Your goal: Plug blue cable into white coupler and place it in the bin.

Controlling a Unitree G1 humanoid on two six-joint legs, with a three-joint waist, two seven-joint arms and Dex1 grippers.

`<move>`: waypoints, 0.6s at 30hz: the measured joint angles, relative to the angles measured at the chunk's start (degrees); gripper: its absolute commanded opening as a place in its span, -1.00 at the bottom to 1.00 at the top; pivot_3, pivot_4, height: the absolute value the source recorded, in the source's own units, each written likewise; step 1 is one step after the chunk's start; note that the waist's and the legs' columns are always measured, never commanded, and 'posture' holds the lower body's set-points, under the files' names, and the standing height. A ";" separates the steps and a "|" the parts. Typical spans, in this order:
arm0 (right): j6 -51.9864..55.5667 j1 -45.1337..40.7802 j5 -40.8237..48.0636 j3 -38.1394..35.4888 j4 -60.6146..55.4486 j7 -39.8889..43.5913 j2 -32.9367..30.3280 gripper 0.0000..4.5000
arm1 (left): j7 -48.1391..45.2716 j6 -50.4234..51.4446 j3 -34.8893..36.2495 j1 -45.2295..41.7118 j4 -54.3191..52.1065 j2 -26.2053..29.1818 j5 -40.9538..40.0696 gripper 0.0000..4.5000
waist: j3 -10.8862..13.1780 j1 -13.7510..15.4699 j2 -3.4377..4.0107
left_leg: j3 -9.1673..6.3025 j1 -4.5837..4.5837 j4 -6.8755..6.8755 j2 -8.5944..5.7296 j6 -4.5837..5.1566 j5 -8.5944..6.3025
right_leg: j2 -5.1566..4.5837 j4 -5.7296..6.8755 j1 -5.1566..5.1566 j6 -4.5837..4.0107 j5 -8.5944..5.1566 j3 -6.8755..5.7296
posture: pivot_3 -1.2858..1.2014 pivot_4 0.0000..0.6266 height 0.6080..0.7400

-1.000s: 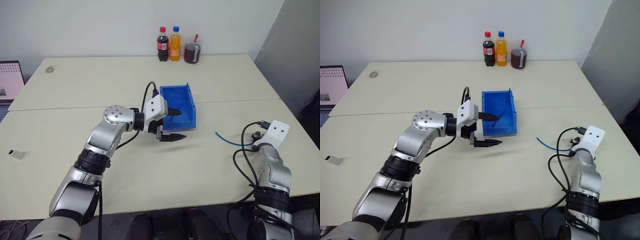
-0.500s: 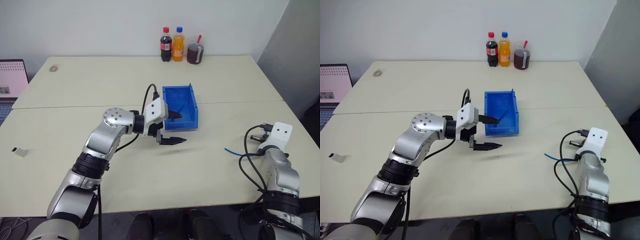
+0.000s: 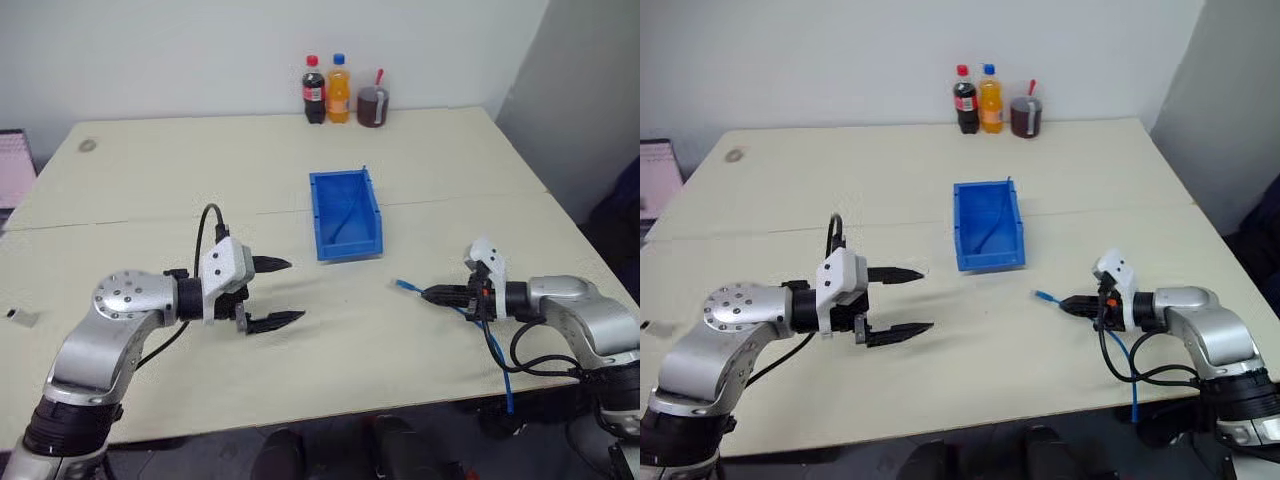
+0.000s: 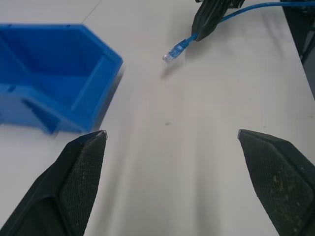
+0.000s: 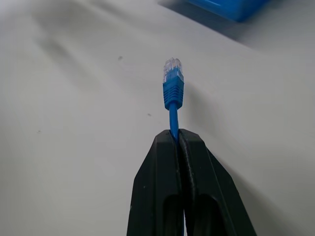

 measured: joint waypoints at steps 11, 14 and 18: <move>-10.42 -18.01 -8.55 16.06 20.62 3.40 24.15 -0.98 | 25.99 -1.74 12.21 48.29 -24.73 -28.58 5.70 1.00 | 0.03 1.68 -0.03 | 0.10 -0.04 0.05 0.54 -0.02 -0.02 | -0.01 0.01 0.06 -0.42 -0.14 -0.20 | 0.03 -0.52 1.00; -14.29 -18.92 -12.18 19.35 25.87 4.51 26.62 -0.98 | 31.15 -4.22 11.44 52.54 -26.87 -34.32 7.03 1.00 | 0.01 1.63 -0.06 | 0.24 -0.01 0.15 0.53 -0.02 -0.02 | 0.01 0.02 0.08 -0.67 -0.27 -0.11 | 0.03 -0.52 1.00; -18.34 -19.15 -15.80 20.88 30.86 5.08 27.48 -0.88 | 33.47 -7.09 8.90 56.54 -27.11 -37.61 8.17 1.00 | 0.00 0.99 -0.09 | 0.46 0.04 0.11 0.47 -0.02 -0.03 | 0.05 0.02 0.07 -0.66 -0.27 -0.08 | 0.03 -0.52 1.00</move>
